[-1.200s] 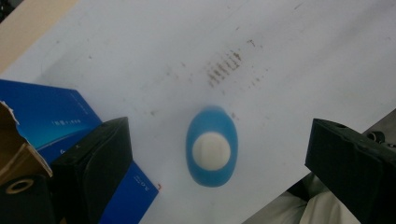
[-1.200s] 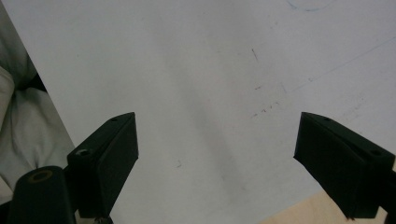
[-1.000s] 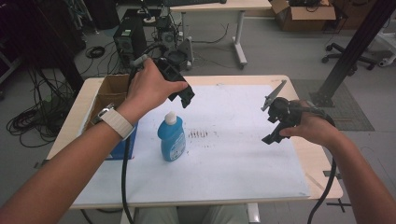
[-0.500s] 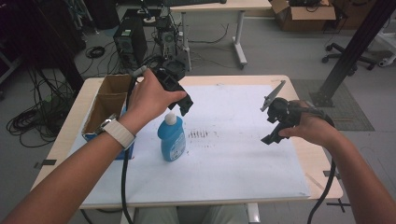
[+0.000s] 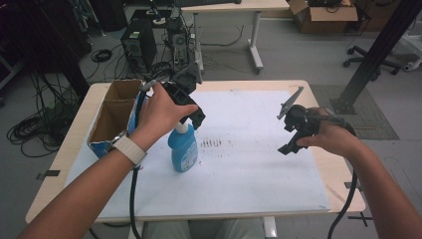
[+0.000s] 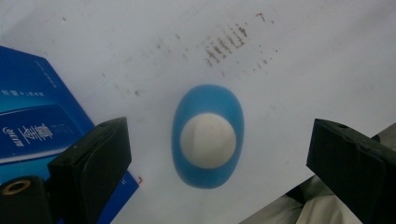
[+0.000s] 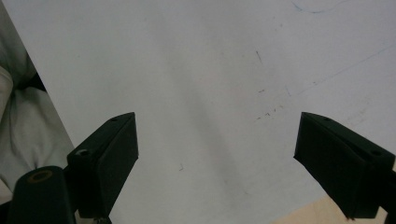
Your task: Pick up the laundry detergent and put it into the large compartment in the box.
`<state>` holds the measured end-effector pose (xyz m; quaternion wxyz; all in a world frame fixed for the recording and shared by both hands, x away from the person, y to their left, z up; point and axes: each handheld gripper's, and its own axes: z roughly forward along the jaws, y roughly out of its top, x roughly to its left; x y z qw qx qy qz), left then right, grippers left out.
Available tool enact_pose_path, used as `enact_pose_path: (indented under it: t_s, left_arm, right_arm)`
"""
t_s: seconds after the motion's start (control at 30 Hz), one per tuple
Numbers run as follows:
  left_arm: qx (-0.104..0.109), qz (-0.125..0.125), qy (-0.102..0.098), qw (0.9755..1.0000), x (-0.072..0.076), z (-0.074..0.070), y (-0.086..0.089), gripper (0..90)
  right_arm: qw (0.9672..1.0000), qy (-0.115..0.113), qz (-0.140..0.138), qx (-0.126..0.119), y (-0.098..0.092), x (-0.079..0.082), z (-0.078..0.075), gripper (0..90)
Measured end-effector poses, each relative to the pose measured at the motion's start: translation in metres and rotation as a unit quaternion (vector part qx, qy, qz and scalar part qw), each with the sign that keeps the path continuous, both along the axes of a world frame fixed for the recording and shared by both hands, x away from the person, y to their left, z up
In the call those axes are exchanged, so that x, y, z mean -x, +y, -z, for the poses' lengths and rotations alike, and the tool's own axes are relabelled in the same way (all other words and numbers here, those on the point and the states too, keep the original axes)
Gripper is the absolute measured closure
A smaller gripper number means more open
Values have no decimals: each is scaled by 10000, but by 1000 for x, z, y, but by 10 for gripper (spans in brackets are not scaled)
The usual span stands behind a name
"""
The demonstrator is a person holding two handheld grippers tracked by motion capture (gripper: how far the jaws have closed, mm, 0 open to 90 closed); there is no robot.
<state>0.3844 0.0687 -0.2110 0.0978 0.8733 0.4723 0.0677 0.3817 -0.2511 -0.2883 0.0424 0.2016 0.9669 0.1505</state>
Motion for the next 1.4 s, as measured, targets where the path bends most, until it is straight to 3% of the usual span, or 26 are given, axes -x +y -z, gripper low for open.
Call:
enact_pose_path:
  t_s: [0.87, 1.4]
  left_arm:
    - [-62, -59, 248, 9997, -1, 54, 2, 67]
    - [-108, -89, 259, 9996, -2, 73, 5, 71]
  right_arm:
    - [10000, 65, -55, 12, 5, -2, 5, 134]
    - [10000, 76, -51, -30, 5, -2, 7, 134]
